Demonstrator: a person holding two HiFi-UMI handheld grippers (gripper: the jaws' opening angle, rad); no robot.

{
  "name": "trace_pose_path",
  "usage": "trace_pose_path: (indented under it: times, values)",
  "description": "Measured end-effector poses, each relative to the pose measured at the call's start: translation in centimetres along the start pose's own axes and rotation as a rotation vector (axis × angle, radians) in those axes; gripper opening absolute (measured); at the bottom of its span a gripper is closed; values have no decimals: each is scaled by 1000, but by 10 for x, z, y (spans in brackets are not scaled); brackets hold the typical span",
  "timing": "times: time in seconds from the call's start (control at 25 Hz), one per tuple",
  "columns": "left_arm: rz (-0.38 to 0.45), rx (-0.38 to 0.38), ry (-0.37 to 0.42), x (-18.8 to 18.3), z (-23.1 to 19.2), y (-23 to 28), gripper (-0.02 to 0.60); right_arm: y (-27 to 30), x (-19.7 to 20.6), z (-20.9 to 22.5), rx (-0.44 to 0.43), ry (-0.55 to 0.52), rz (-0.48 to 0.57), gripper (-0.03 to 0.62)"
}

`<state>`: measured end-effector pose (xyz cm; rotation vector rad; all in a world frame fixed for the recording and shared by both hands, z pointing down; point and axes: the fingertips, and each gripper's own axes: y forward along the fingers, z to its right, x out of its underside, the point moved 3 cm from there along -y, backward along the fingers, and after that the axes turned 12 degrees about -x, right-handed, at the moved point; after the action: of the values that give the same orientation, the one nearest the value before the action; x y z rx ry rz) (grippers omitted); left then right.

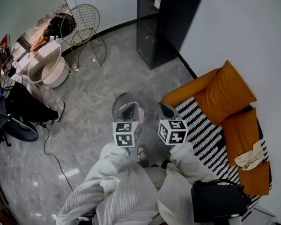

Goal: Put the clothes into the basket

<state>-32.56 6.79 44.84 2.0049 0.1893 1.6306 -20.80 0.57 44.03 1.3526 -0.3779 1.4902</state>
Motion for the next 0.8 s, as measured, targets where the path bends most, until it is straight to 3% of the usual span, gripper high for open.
trace_pose_path:
  times: [0.4, 0.8]
  values:
    - [-71, 336, 168, 10, 132, 32, 0, -103, 17, 82, 346, 139, 70, 29]
    - [-91, 573, 321, 36, 289, 17, 0, -237, 58, 162, 612, 297, 171, 29]
